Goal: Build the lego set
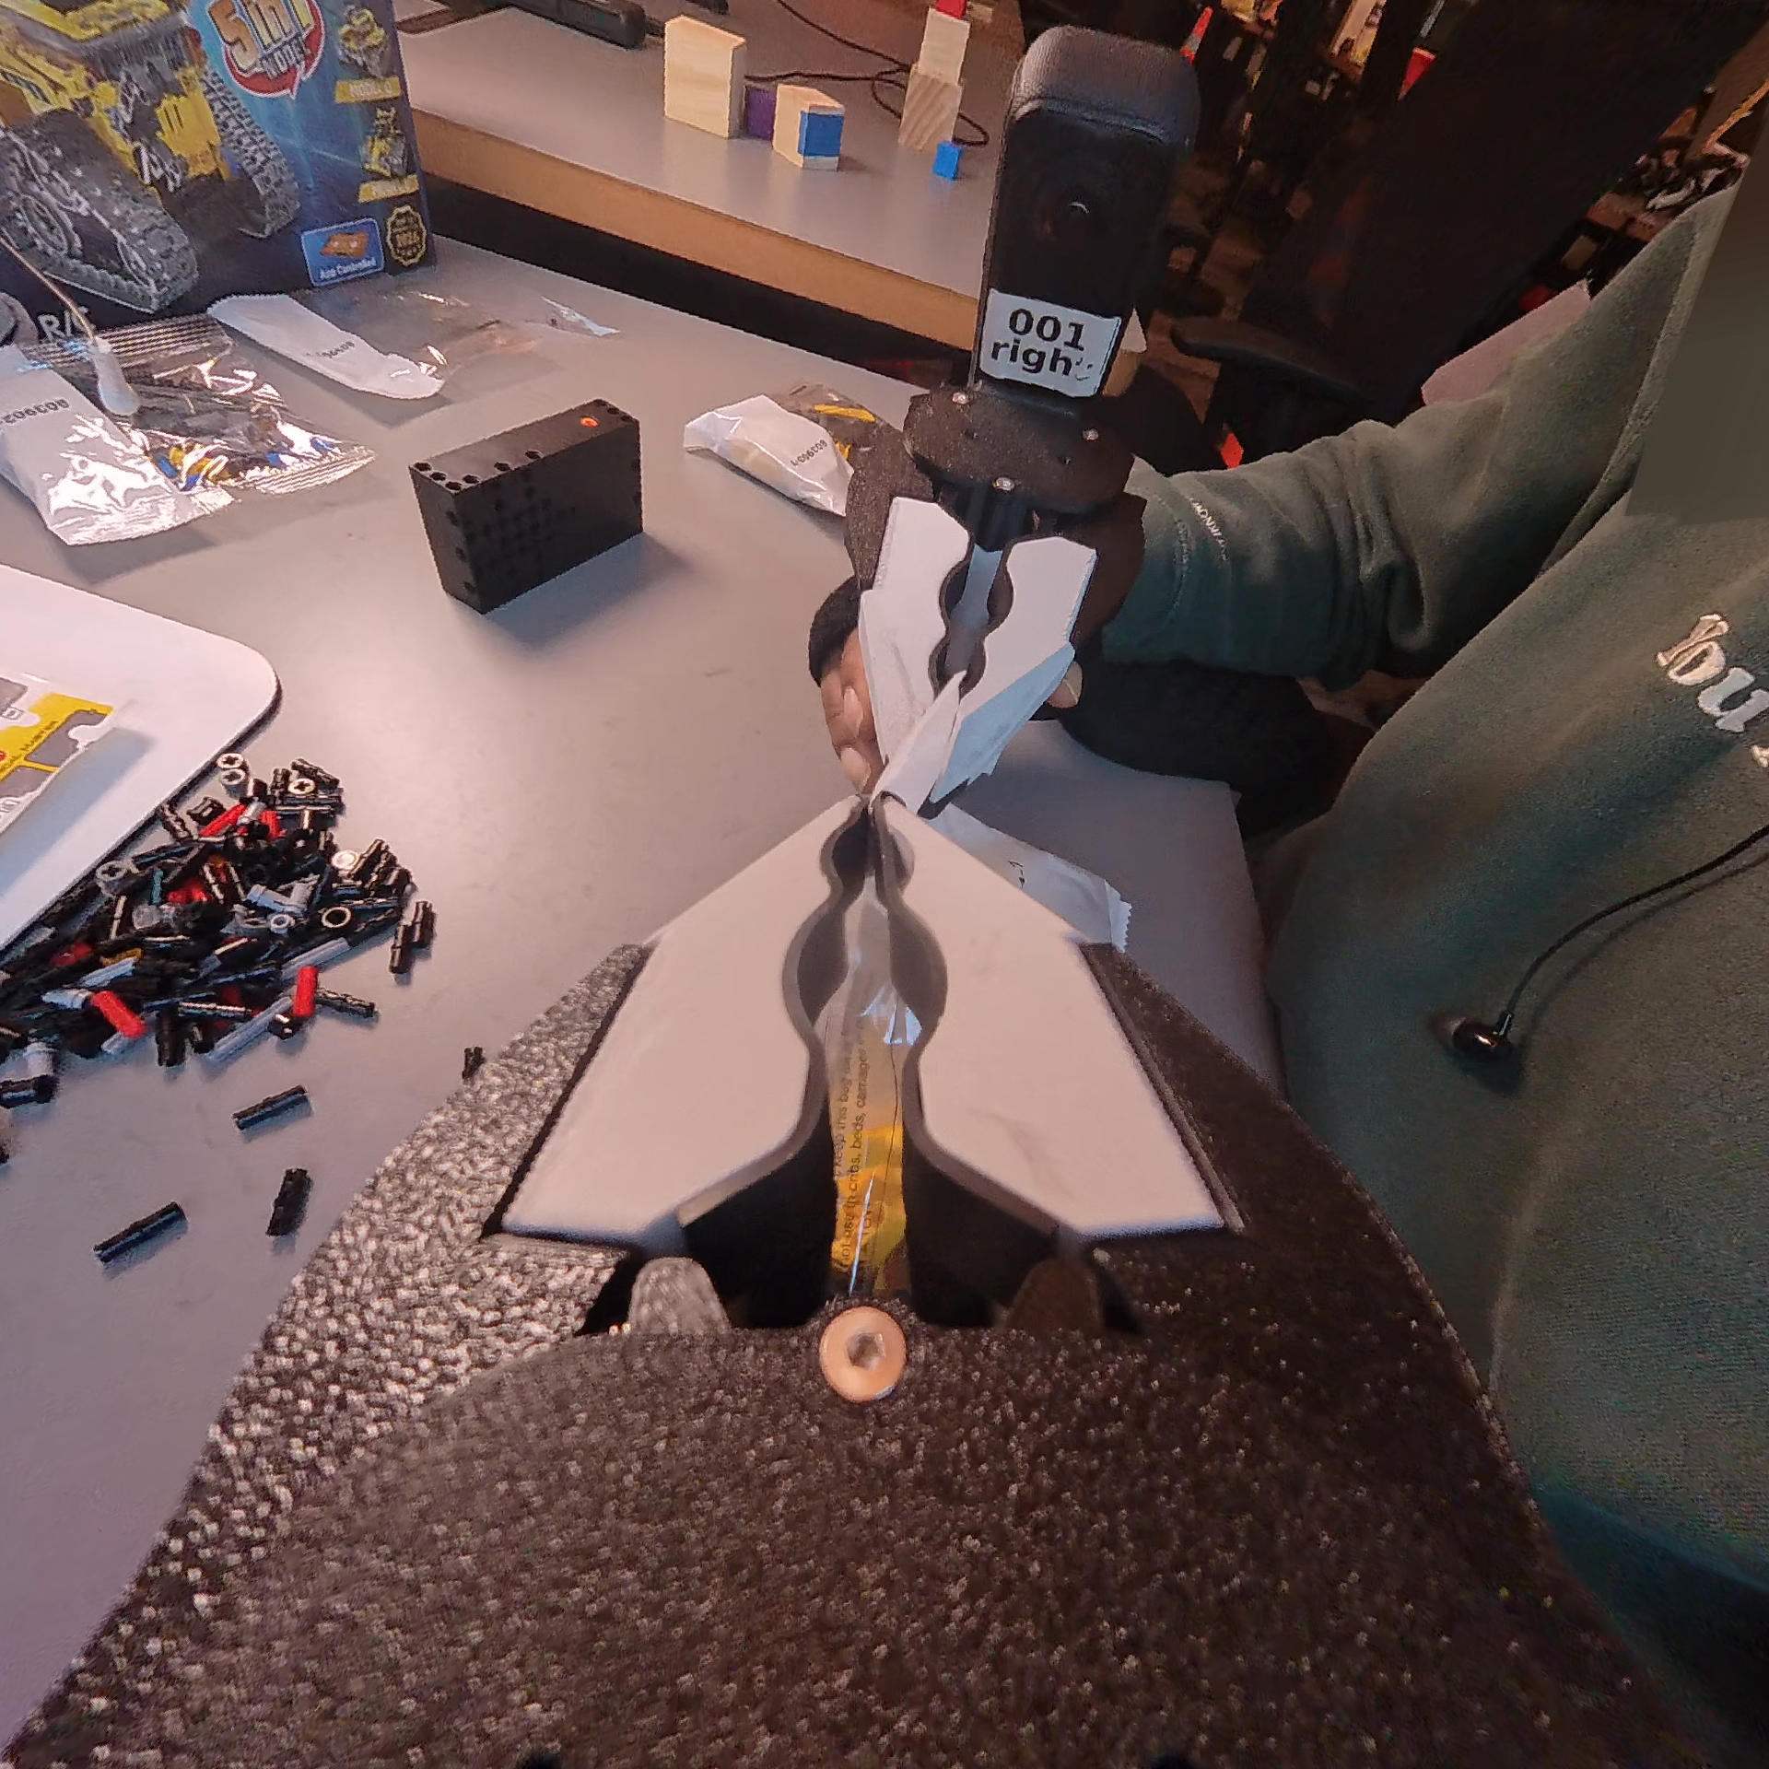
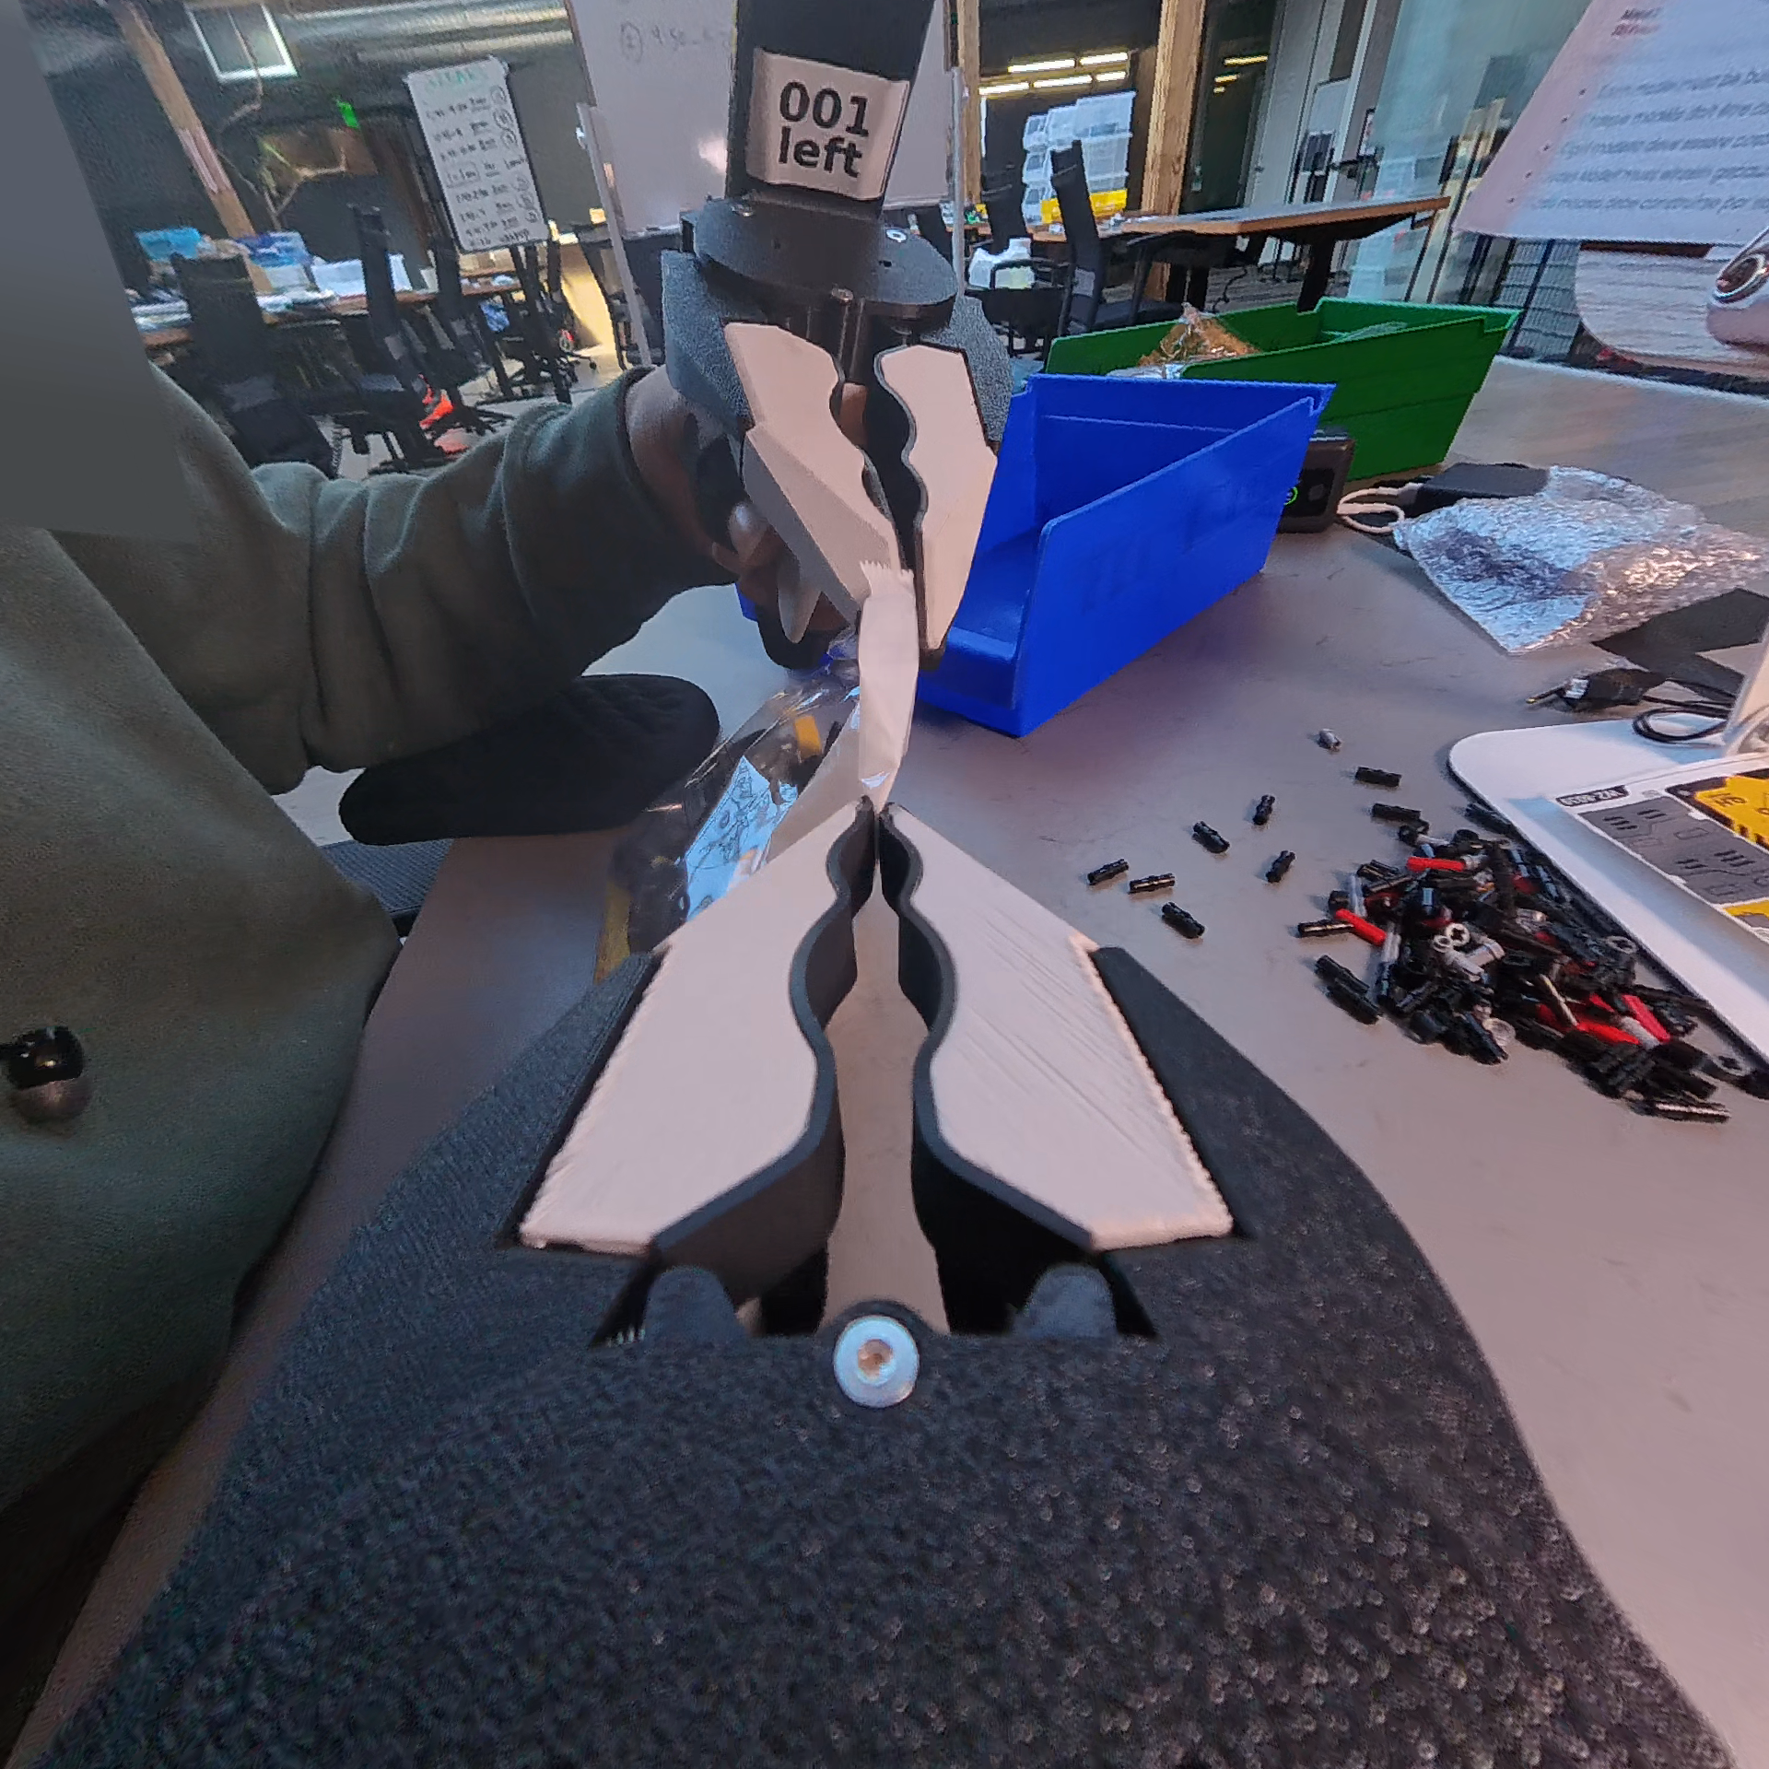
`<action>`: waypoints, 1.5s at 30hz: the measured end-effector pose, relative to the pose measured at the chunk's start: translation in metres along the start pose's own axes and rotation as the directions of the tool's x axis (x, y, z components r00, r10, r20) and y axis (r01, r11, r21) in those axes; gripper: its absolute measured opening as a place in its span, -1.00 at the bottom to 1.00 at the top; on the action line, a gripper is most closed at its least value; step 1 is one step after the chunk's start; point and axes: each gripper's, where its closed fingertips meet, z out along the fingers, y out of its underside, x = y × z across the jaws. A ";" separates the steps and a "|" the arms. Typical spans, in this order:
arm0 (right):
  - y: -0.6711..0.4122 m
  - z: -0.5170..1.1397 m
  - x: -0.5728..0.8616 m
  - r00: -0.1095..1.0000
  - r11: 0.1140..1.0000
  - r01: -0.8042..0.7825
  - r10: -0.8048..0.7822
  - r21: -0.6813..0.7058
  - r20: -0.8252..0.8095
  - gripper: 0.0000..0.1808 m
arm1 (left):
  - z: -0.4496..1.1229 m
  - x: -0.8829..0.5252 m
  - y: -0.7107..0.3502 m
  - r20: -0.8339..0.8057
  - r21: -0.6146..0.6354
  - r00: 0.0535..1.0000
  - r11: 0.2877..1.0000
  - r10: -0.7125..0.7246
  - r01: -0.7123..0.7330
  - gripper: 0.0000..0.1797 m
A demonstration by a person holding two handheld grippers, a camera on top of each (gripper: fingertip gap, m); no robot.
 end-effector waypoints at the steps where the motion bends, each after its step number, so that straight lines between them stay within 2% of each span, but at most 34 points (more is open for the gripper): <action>1: -0.001 -0.001 0.000 1.000 1.000 -0.006 0.006 0.005 0.003 -1.00 | 0.000 0.000 -0.001 -0.004 0.010 1.000 1.000 -0.007 0.007 -1.00; 12: 0.004 -0.007 0.002 1.000 1.000 0.001 -0.001 0.003 0.031 -1.00 | 0.005 0.003 0.001 -0.037 -0.015 0.998 0.999 0.044 -0.045 -0.99; 16: -0.001 -0.009 -0.008 0.996 0.998 0.045 -0.048 0.040 0.074 -1.00 | 0.004 0.005 0.002 -0.060 -0.015 0.995 0.996 0.084 -0.085 -0.83; 18: -0.003 -0.010 -0.012 0.994 0.998 0.045 -0.050 0.053 0.101 -1.00 | 0.005 0.008 0.002 -0.088 -0.017 0.992 0.995 0.092 -0.094 -0.81; 23: -0.004 -0.011 -0.015 0.990 0.998 0.015 -0.023 0.057 0.136 -1.00 | 0.009 0.015 0.003 -0.137 -0.028 0.988 0.996 0.076 -0.081 -0.98; 27: 0.001 -0.012 -0.007 0.993 1.000 -0.021 0.022 -0.010 0.117 -0.98 | 0.010 0.010 0.005 -0.125 -0.063 0.992 0.998 -0.018 0.010 -0.99; 30: -0.016 -0.015 0.006 0.999 0.999 0.021 -0.019 -0.025 0.045 -0.83 | 0.013 0.002 0.007 -0.100 -0.096 0.991 0.993 -0.084 0.074 -1.00; 33: -0.034 -0.015 0.012 0.998 0.995 0.061 -0.059 -0.076 0.024 -0.81 | 0.017 0.000 0.009 -0.090 -0.132 0.991 0.987 -0.099 0.086 -1.00; 35: -0.032 -0.012 0.014 0.993 0.980 0.118 -0.116 -0.159 0.024 -0.84 | 0.020 0.001 0.010 -0.086 -0.153 0.992 0.985 -0.096 0.082 -1.00; 37: -0.029 -0.010 0.014 0.986 0.961 0.169 -0.162 -0.219 0.048 -1.00 | 0.021 0.000 0.011 -0.080 -0.167 0.992 0.983 -0.095 0.081 -1.00; 41: -0.027 -0.011 0.010 0.981 0.946 0.186 -0.166 -0.265 0.096 -1.00 | 0.021 0.004 0.012 -0.100 -0.170 0.990 0.982 -0.097 0.079 -0.97; 45: -0.024 -0.013 0.009 0.980 0.942 0.184 -0.152 -0.280 0.131 -1.00 | 0.021 0.008 0.007 -0.102 -0.129 0.995 0.992 -0.020 0.006 -0.86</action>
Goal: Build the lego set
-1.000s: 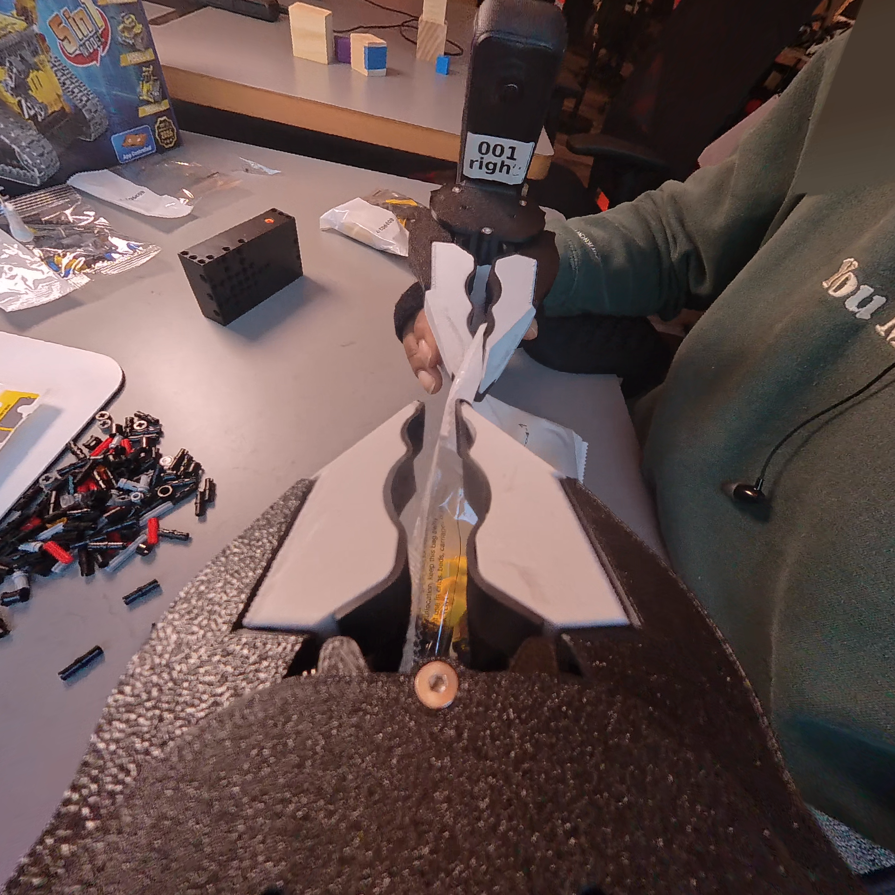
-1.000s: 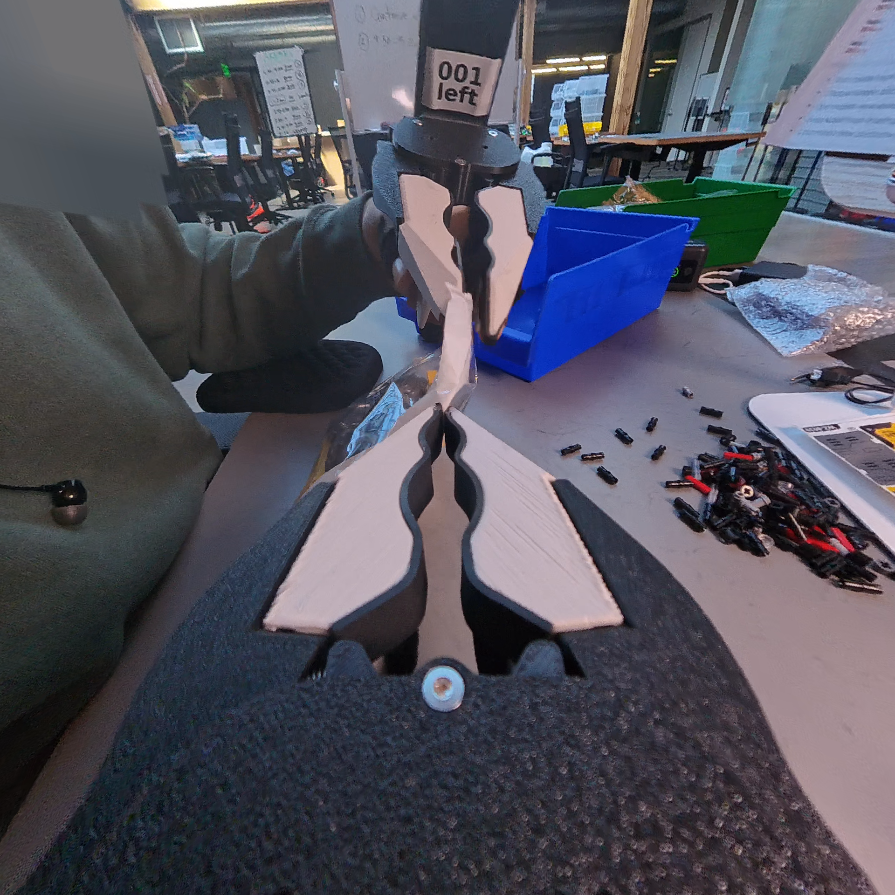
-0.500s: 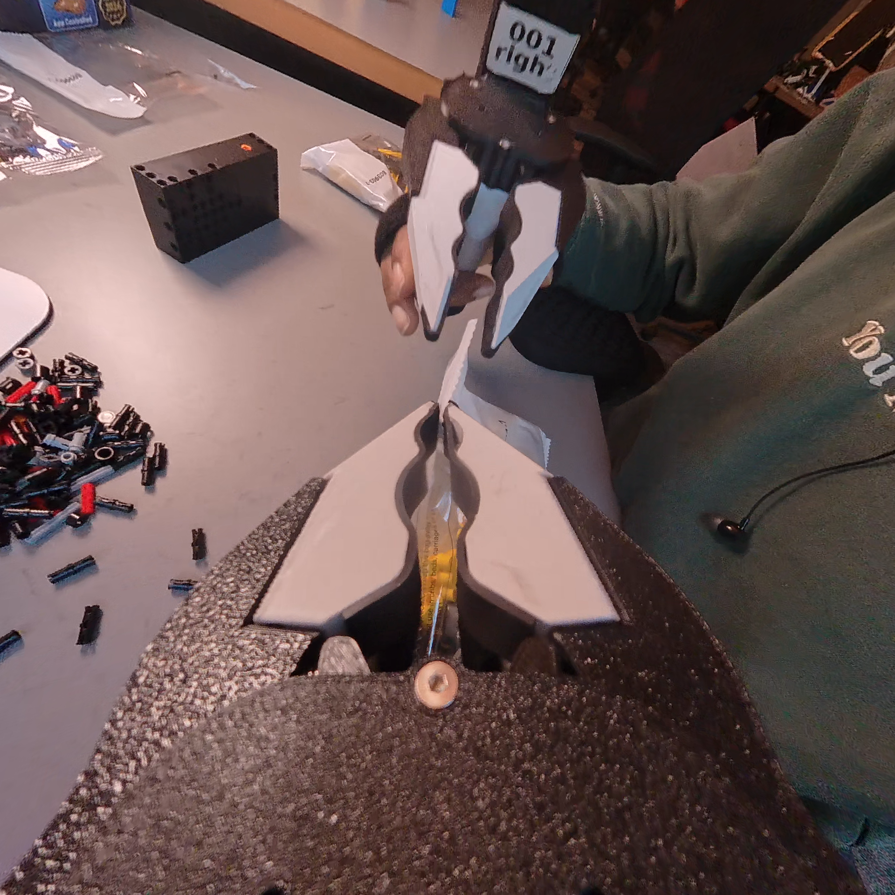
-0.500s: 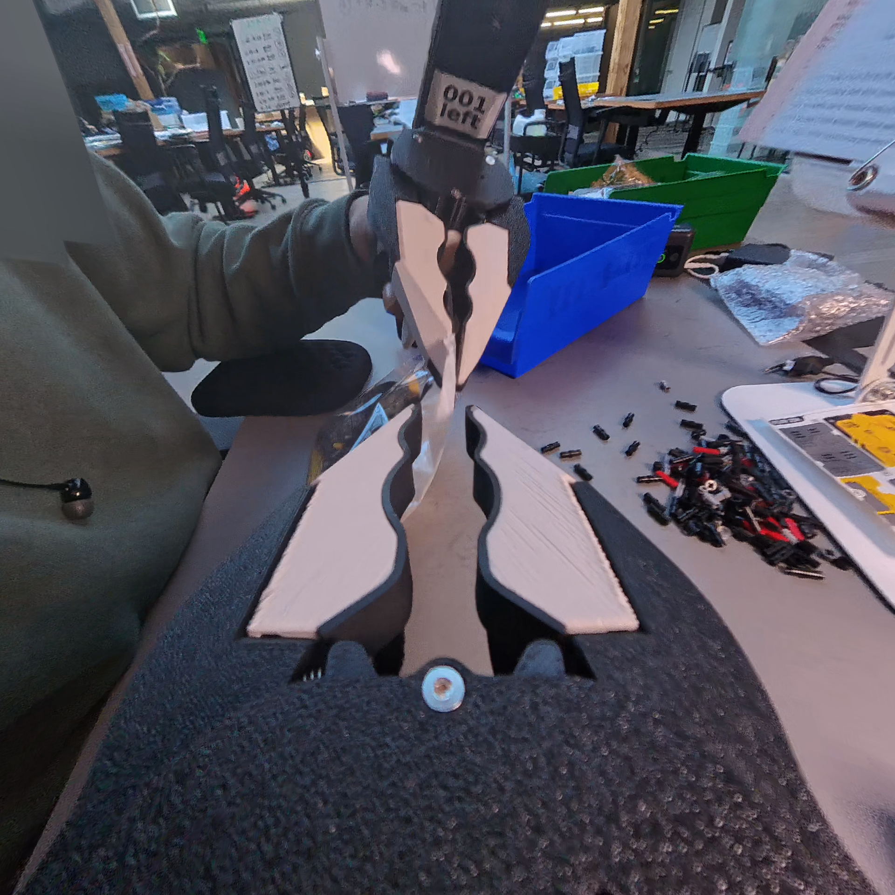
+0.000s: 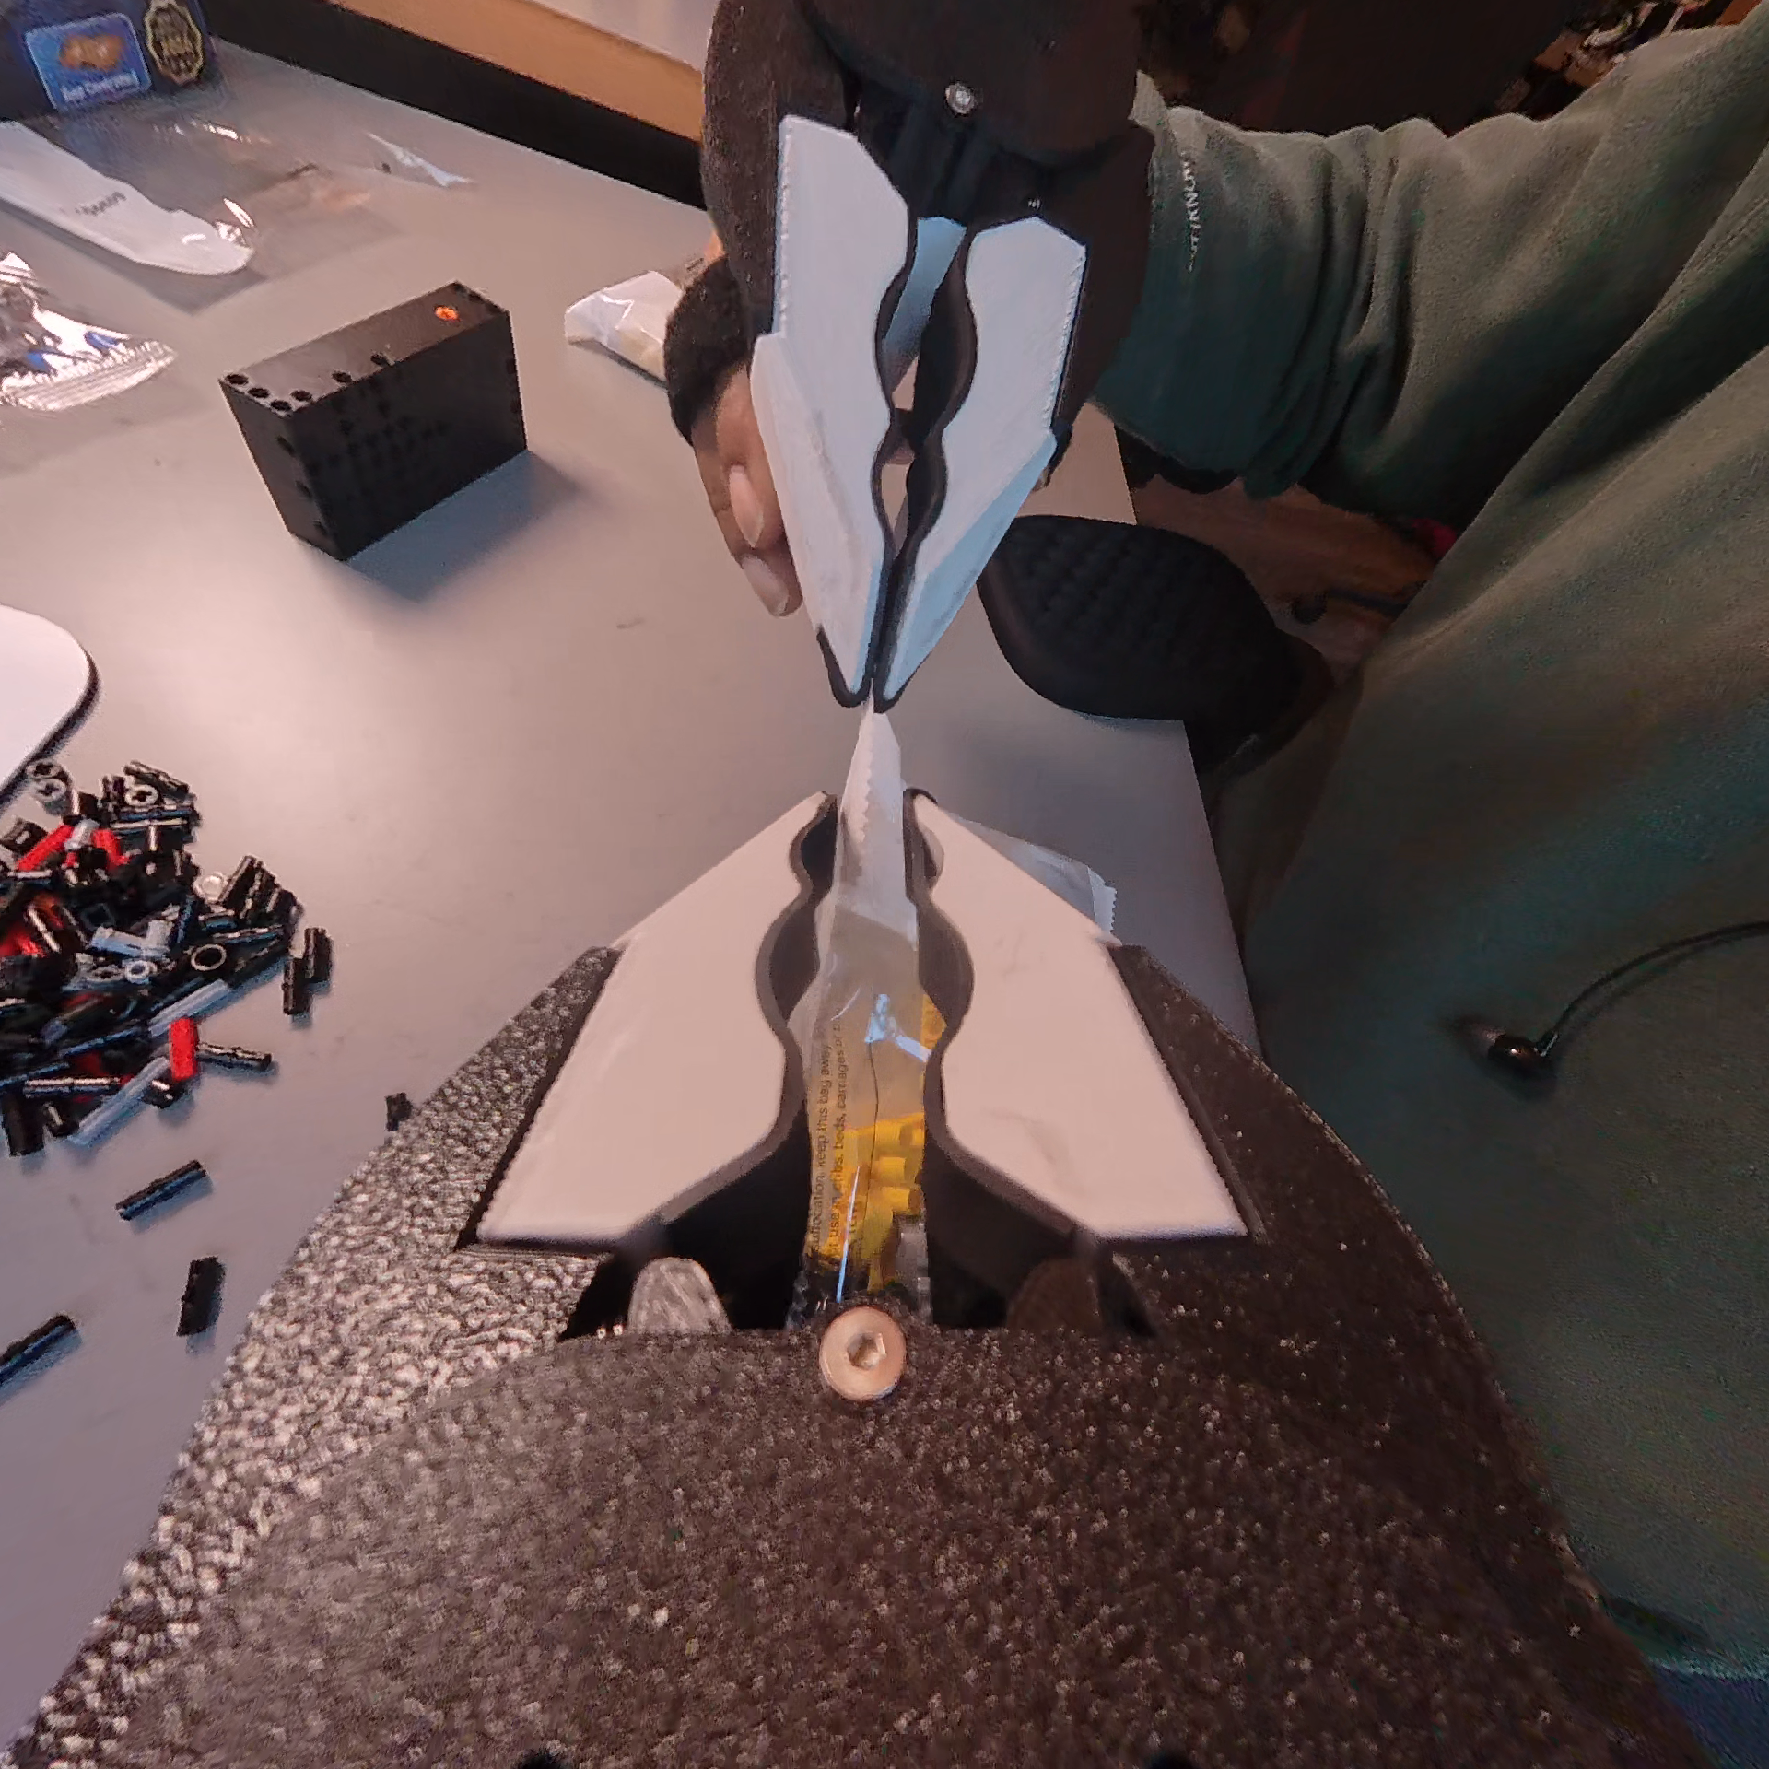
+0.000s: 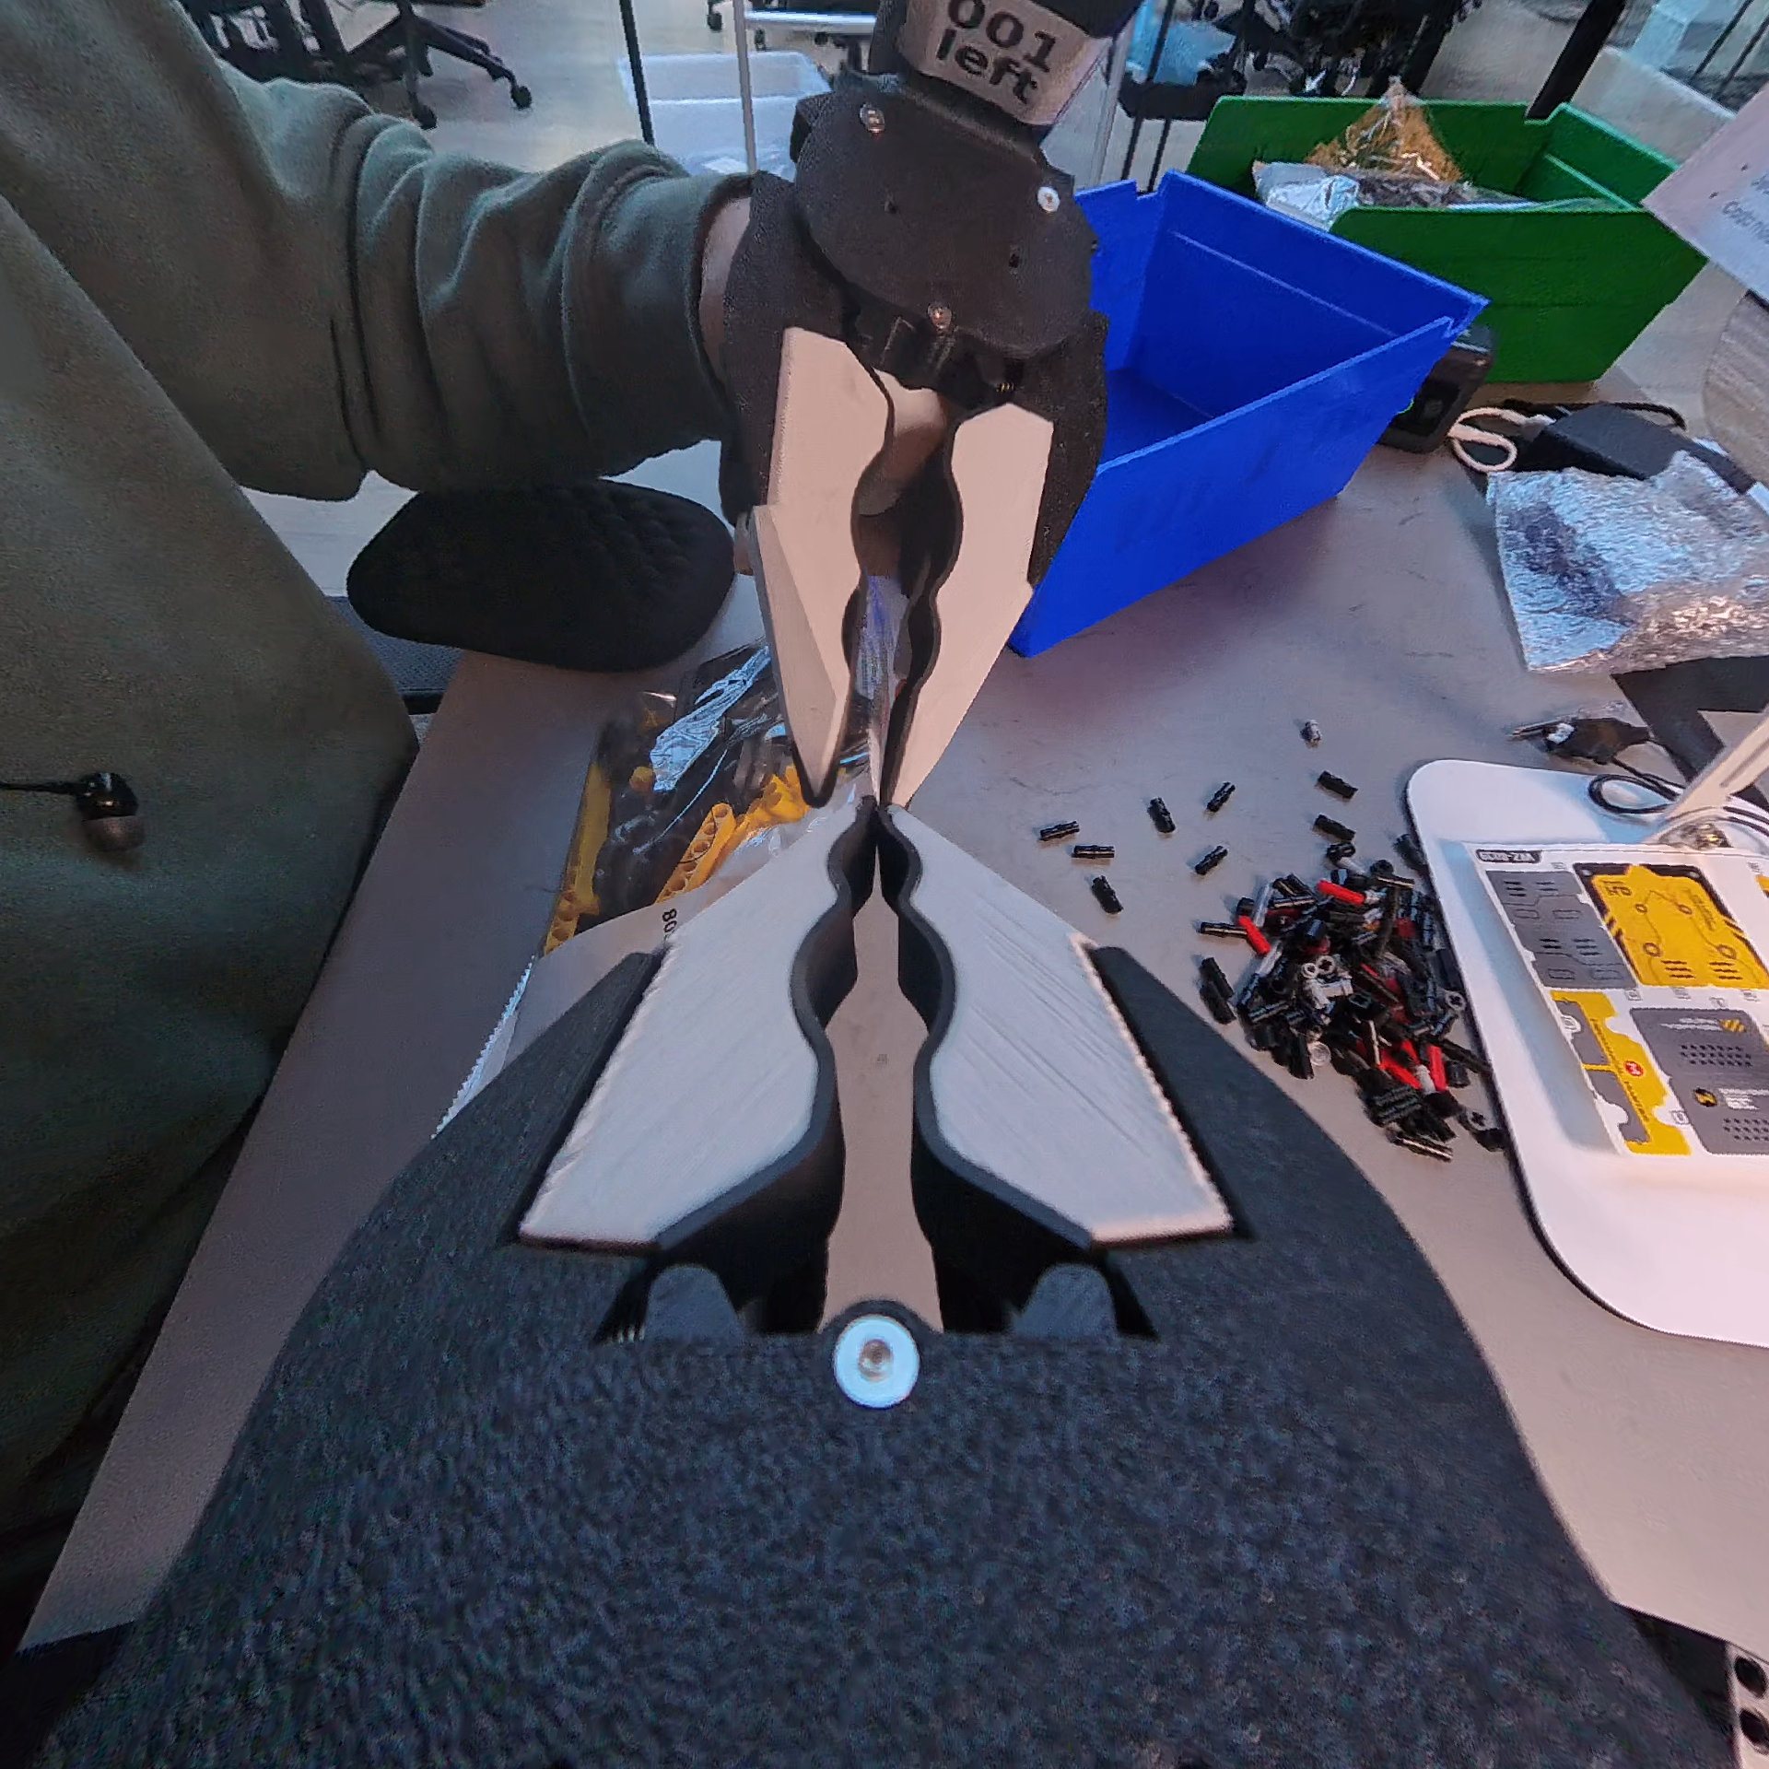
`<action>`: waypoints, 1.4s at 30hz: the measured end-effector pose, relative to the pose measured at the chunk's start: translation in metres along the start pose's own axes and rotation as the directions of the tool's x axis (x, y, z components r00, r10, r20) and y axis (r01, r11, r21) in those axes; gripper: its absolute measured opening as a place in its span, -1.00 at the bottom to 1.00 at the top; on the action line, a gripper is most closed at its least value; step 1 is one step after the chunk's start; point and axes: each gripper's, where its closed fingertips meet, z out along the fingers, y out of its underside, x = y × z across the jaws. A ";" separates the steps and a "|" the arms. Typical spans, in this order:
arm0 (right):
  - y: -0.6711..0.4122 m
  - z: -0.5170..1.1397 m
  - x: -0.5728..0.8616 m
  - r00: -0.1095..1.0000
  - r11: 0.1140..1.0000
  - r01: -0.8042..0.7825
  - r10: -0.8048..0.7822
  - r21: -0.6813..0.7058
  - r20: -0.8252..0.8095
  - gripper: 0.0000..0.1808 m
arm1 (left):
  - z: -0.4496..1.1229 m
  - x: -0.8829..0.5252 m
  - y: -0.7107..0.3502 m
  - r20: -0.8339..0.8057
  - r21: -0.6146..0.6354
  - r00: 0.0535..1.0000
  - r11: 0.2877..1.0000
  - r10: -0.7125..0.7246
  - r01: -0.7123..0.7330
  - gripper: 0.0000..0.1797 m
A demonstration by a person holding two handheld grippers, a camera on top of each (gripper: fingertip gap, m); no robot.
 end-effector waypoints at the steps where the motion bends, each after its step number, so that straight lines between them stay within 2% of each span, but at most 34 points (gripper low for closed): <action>1: 0.000 0.000 0.000 1.000 1.000 -0.003 0.003 0.004 0.008 -1.00 | 0.000 0.000 -0.002 0.003 0.014 1.000 1.000 0.013 -0.013 -0.86; 7: 0.005 0.000 -0.001 1.000 1.000 -0.005 0.005 -0.005 0.024 -1.00 | 0.003 -0.004 -0.008 0.038 0.042 0.998 0.997 0.056 -0.057 -1.00; 23: 0.011 0.005 0.001 0.996 0.990 0.085 -0.083 -0.117 0.019 -1.00 | 0.007 -0.006 -0.003 0.069 -0.056 0.997 0.998 0.044 -0.040 -1.00; 26: 0.009 0.006 0.001 0.995 0.989 0.104 -0.104 -0.109 0.006 -1.00 | 0.005 -0.008 -0.004 0.093 -0.056 0.993 0.997 0.067 -0.061 -0.94; 32: 0.009 0.007 0.000 0.990 0.982 0.141 -0.141 -0.125 0.004 -1.00 | 0.006 -0.004 -0.005 0.085 -0.068 0.988 0.990 0.129 -0.124 -0.99; 37: 0.010 0.009 -0.002 0.987 0.978 0.161 -0.161 -0.132 0.015 -1.00 | 0.005 -0.003 -0.002 0.069 -0.133 0.983 0.978 0.171 -0.161 -1.00; 42: 0.010 0.014 -0.002 0.980 0.968 0.197 -0.197 -0.152 0.021 -1.00 | 0.002 -0.004 0.003 0.058 -0.305 0.961 0.921 0.272 -0.242 -1.00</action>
